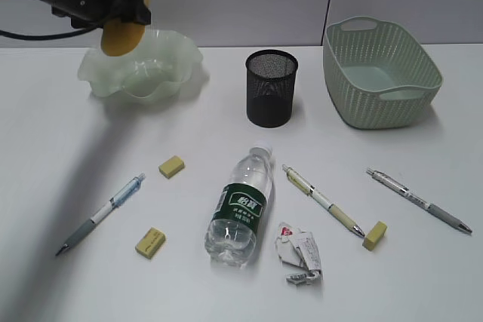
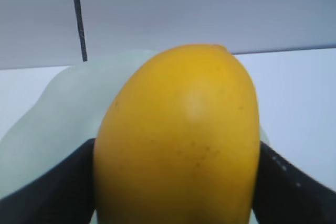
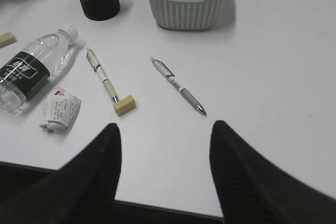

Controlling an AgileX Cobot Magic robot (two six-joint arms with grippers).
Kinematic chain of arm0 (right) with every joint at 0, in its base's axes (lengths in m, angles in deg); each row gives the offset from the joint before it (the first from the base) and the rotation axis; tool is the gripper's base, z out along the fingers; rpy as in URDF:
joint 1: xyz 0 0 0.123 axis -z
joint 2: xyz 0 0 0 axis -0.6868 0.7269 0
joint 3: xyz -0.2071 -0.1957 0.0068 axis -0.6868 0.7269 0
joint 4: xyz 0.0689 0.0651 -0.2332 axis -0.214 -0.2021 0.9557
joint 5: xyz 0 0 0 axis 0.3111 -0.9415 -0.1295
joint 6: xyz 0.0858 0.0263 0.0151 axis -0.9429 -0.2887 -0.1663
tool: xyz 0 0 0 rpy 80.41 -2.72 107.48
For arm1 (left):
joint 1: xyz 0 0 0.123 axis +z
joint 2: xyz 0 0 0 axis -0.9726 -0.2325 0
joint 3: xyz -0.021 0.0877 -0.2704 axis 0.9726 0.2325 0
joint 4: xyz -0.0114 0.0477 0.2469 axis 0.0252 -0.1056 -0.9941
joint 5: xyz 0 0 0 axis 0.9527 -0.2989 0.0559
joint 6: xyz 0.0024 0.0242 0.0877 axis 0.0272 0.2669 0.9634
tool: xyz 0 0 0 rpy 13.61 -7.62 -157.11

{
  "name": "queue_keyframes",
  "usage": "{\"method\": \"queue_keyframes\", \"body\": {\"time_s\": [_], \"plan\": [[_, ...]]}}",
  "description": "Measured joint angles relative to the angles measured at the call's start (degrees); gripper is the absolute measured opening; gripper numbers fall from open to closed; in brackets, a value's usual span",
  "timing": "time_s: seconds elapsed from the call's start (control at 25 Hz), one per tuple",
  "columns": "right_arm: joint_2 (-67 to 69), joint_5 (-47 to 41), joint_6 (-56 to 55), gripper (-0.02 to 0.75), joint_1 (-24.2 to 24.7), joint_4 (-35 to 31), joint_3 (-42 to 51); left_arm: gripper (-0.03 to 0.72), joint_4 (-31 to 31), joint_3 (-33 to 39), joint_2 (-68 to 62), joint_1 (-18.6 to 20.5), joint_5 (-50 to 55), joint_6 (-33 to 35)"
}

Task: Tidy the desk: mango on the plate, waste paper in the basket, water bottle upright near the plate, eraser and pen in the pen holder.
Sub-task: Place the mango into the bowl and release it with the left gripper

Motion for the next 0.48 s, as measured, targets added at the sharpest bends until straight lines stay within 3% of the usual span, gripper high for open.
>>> {"method": "queue_keyframes", "body": {"time_s": [0.48], "plan": [[0.0,0.0,0.0,0.435,0.0,0.0,0.0,0.613,0.6,0.0,-7.0,-0.1,-5.8,0.0]]}}
